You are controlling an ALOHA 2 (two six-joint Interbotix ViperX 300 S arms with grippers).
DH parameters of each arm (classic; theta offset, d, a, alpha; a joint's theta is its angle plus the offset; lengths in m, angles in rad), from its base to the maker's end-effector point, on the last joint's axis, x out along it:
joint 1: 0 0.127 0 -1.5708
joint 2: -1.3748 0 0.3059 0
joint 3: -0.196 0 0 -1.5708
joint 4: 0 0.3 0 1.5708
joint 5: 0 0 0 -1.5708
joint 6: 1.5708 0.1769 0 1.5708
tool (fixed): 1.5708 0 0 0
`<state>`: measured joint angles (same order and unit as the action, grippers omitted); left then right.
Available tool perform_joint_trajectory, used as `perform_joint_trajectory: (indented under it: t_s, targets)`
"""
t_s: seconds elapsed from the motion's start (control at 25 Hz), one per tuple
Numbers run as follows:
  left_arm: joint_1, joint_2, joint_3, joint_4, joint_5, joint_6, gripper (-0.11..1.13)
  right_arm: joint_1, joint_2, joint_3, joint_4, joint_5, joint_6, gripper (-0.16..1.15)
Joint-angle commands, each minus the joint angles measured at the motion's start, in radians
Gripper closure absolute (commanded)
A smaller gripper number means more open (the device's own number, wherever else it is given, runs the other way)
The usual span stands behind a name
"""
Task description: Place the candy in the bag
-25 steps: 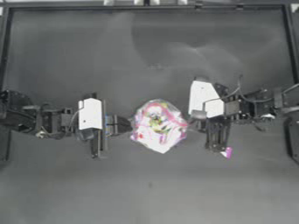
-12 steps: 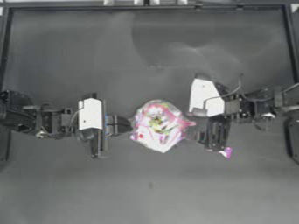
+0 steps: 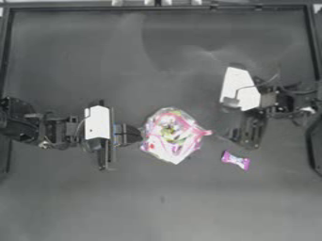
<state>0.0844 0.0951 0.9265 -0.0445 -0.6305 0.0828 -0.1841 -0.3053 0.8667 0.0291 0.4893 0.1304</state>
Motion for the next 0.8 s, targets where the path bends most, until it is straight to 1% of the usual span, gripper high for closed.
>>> perform_joint_trajectory:
  t_s: [0.04,0.12,0.2,0.48,0.8]
  targets:
    - [-0.002,-0.017,-0.015,0.0,-0.009,0.002,0.95,0.037,-0.038,0.009,0.044,0.02,0.002,0.0]
    - [-0.002,-0.015,-0.015,0.0,-0.009,0.002,0.95,0.058,-0.038,0.025,0.069,0.026,0.014,0.0]
    - [-0.002,-0.015,-0.015,0.0,-0.009,0.002,0.95,0.081,-0.04,0.041,0.075,0.026,0.034,0.0]
    - [-0.002,-0.014,-0.017,0.0,-0.011,0.002,0.95,0.132,-0.032,0.075,0.066,0.026,0.118,0.0]
    - [-0.002,-0.014,-0.017,0.0,-0.012,0.002,0.95,0.186,0.017,0.077,0.061,0.021,0.161,0.0]
